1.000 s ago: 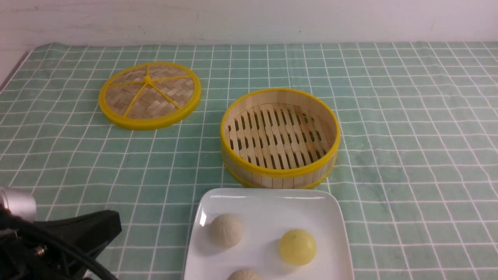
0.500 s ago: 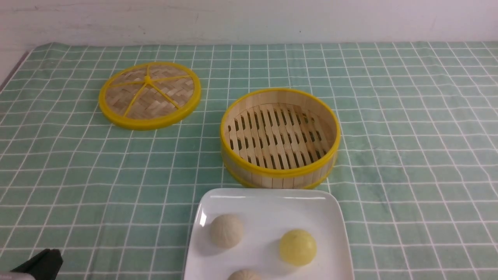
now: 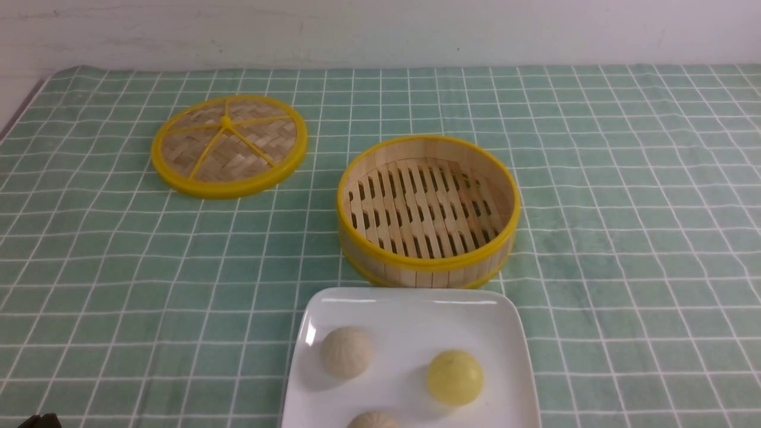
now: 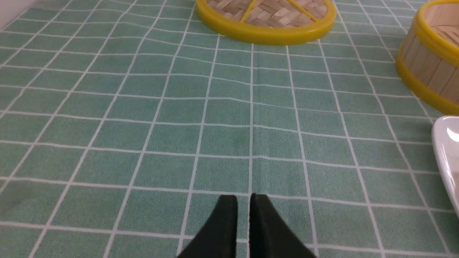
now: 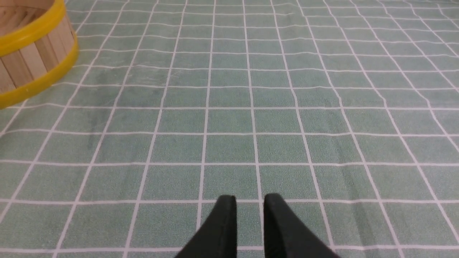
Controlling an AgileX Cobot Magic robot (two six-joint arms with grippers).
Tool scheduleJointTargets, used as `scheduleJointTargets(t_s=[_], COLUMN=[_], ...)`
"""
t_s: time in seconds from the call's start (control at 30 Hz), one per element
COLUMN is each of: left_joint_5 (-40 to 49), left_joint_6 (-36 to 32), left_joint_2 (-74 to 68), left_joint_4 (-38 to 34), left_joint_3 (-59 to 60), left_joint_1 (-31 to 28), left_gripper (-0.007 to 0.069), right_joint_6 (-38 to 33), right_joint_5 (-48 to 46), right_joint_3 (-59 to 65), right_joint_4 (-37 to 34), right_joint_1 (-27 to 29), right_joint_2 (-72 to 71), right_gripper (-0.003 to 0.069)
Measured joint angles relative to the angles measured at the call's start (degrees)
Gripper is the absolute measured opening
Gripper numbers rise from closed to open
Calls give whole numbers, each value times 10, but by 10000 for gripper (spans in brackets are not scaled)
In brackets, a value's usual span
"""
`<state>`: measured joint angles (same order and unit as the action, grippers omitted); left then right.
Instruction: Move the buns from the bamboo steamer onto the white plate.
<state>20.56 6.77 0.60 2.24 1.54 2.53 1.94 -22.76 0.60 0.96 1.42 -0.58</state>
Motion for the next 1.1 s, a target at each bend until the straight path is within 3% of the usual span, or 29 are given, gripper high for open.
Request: scheduleJointTargets(t_s=[0.77, 1.1], left_joint_5=[1, 2], left_joint_6=[17, 17], left_joint_2=[0, 0], left_joint_4=[-4, 27], left_joint_3=[-1, -1], left_joint_1=[0, 0], left_gripper=[111, 118], right_joint_6=[0, 0], right_joint_5=[0, 0], right_joint_3=[0, 0], right_joint_4=[1, 1], right_joint_1=[0, 0], right_joint_2=[0, 0], right_gripper=[161, 174])
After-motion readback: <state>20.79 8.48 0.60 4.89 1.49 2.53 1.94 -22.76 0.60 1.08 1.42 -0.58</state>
